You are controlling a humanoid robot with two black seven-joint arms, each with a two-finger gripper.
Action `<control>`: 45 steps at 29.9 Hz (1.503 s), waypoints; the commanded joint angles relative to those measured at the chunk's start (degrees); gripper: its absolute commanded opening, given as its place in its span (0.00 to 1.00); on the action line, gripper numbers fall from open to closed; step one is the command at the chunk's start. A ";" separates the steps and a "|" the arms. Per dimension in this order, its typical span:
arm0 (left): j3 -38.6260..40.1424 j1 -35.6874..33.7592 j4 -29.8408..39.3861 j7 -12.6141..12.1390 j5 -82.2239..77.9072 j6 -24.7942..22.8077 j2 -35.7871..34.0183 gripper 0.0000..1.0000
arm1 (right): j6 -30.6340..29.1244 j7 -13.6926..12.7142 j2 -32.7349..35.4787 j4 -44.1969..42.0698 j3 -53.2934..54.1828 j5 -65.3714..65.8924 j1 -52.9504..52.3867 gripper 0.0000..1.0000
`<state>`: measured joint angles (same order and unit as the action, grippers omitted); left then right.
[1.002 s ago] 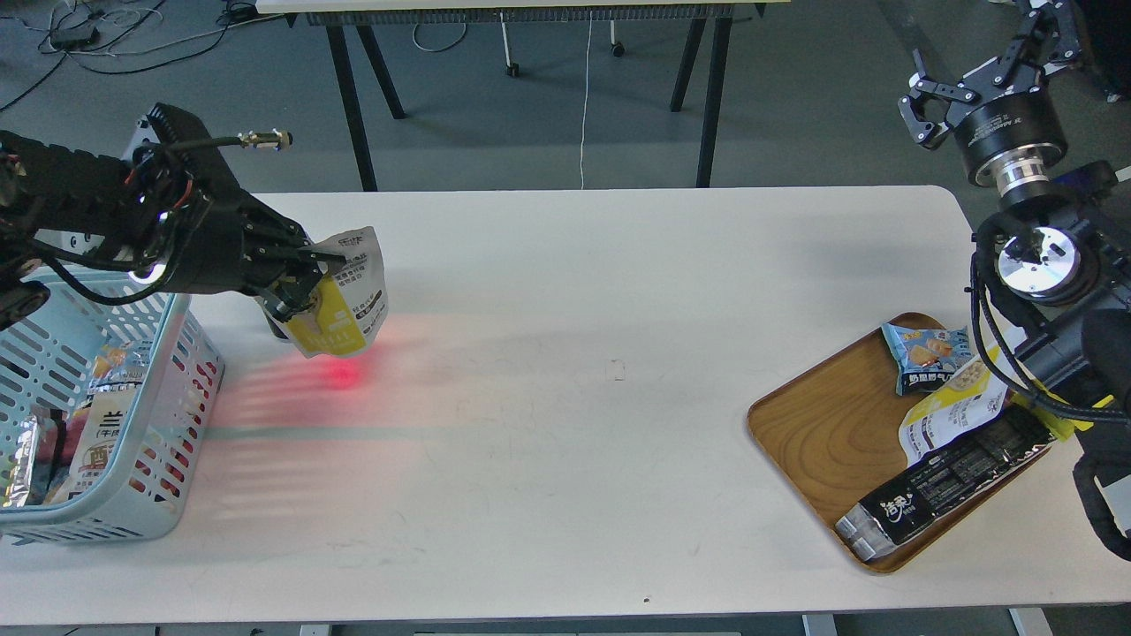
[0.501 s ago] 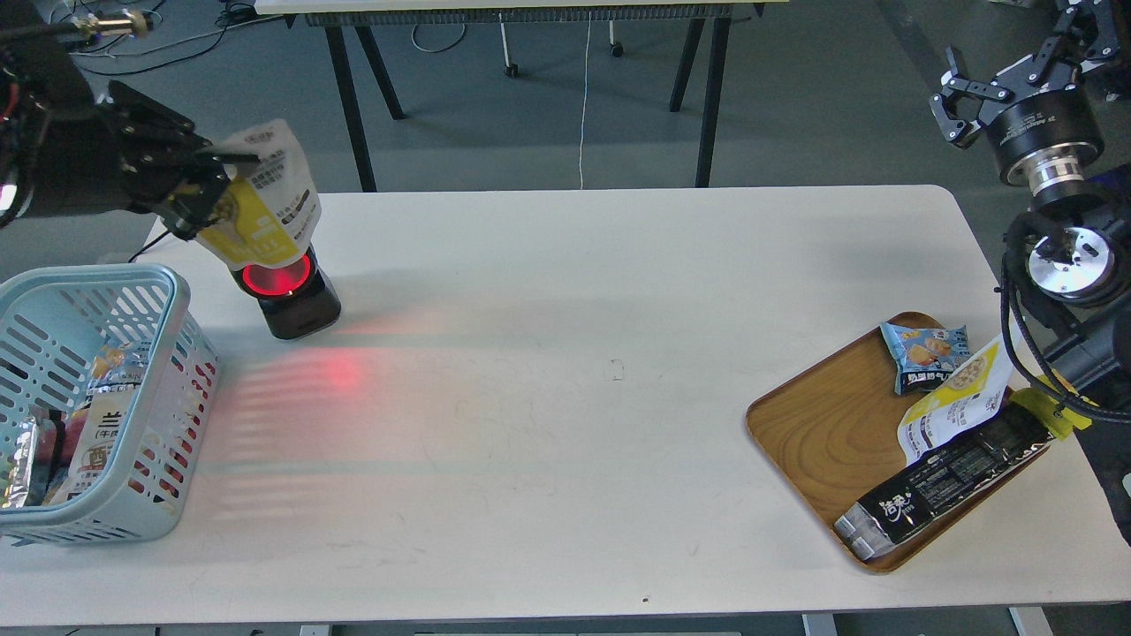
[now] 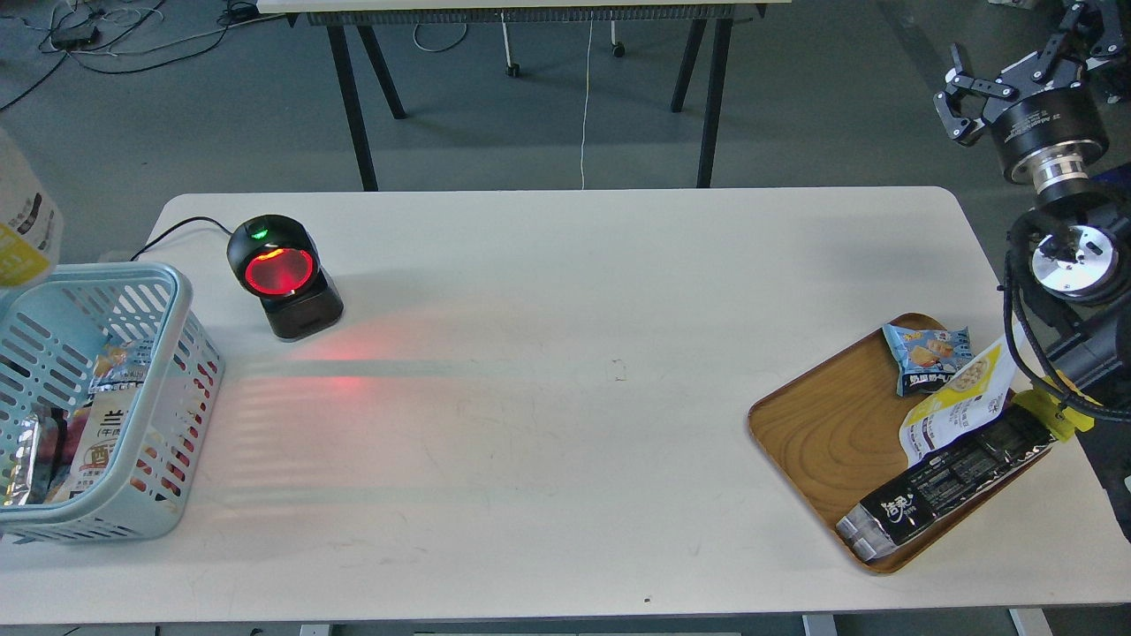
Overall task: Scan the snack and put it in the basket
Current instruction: 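Release the pouch into the basket and withdraw the left arm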
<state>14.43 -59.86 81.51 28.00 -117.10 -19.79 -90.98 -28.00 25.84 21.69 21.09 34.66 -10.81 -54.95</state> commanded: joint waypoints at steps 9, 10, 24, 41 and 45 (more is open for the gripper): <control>-10.65 0.01 2.69 0.00 0.21 7.93 0.54 0.07 | 0.00 0.00 0.20 -0.09 -0.03 0.00 -0.15 0.99; -10.65 0.01 2.95 0.00 0.29 7.93 0.72 0.12 | 0.00 0.00 0.20 -0.09 -0.03 0.00 -0.15 0.99; -5.92 -0.61 -2.48 0.00 45.86 6.88 7.47 0.98 | 0.00 0.26 0.29 -0.17 0.49 0.00 -1.90 0.99; 13.24 -0.43 -26.55 -11.30 111.37 -2.26 42.18 0.99 | 0.00 -3.77 -0.50 -0.26 6.64 -0.62 -5.87 0.98; 19.39 -0.08 -39.28 -11.74 118.84 -8.21 51.32 0.99 | 0.00 -6.93 -1.20 -0.61 11.82 -0.53 -5.52 0.98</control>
<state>29.66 -60.12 50.82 16.53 -3.23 -24.17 -46.04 -28.00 21.18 21.06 20.73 43.27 -11.42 -60.79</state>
